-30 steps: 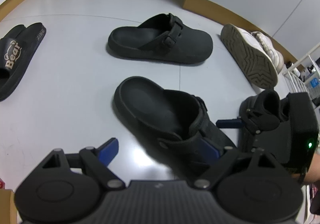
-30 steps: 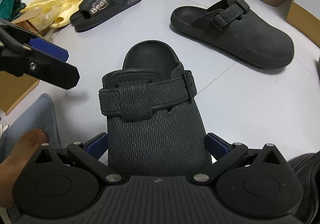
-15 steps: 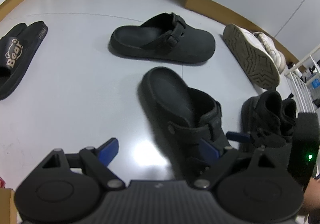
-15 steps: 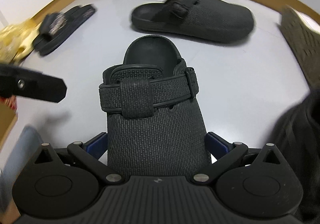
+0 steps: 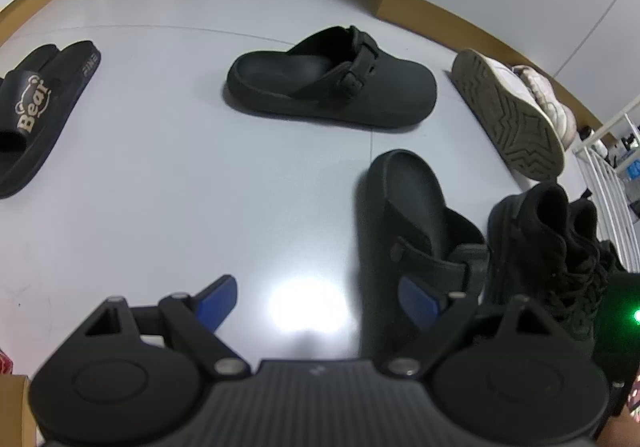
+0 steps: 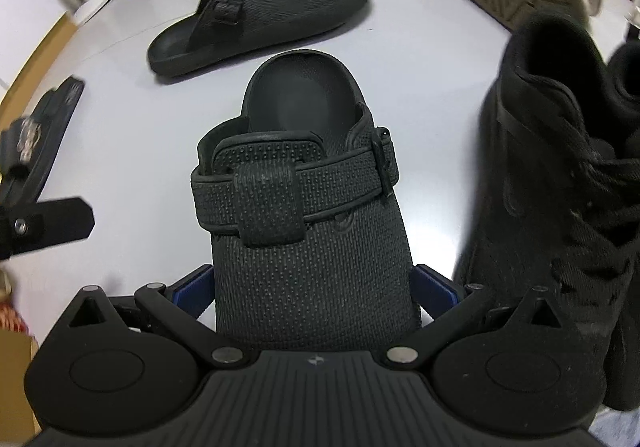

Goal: Organize scattered shoes
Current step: 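Carry the knit clog to the row of black sneakers with the right tool, then lower the knit clog beside the sneakers and open the right tool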

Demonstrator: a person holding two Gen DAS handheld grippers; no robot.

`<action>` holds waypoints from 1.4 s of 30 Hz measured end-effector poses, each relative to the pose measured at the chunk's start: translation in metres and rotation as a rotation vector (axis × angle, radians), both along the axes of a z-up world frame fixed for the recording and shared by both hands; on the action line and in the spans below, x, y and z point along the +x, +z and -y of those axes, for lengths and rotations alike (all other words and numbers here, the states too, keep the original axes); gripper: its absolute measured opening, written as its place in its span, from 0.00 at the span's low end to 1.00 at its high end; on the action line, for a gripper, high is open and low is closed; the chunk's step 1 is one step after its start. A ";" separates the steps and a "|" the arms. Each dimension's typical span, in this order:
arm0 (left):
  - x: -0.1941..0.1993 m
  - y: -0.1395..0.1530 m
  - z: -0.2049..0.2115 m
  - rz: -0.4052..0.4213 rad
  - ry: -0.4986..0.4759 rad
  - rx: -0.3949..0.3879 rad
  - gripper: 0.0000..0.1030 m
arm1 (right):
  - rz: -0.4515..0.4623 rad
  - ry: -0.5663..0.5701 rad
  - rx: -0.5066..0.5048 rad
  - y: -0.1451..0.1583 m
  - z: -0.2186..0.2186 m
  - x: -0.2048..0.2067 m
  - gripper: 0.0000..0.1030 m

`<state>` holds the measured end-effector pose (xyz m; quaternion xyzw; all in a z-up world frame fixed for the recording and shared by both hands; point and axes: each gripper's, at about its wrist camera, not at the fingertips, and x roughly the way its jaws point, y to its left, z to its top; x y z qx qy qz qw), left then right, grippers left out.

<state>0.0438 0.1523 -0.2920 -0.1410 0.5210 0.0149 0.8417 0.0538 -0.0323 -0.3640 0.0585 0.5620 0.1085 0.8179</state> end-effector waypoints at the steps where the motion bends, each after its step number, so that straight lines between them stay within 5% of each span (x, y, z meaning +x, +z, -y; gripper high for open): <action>1: 0.000 0.001 0.000 0.003 0.002 -0.001 0.87 | 0.007 -0.008 -0.004 -0.001 -0.001 -0.002 1.00; 17: 0.001 0.002 -0.005 0.007 0.012 0.002 0.87 | 0.206 0.333 -0.032 0.018 -0.003 0.004 1.00; 24: -0.001 0.002 -0.006 0.007 0.016 0.003 0.87 | 0.179 0.461 0.011 0.015 0.006 0.029 1.00; 29: 0.000 0.001 -0.006 0.003 0.016 -0.001 0.87 | 0.143 0.407 0.060 0.006 0.009 0.034 0.99; 42: 0.000 0.001 -0.003 0.005 0.005 -0.001 0.87 | 0.162 0.070 -0.013 0.003 0.007 0.011 0.98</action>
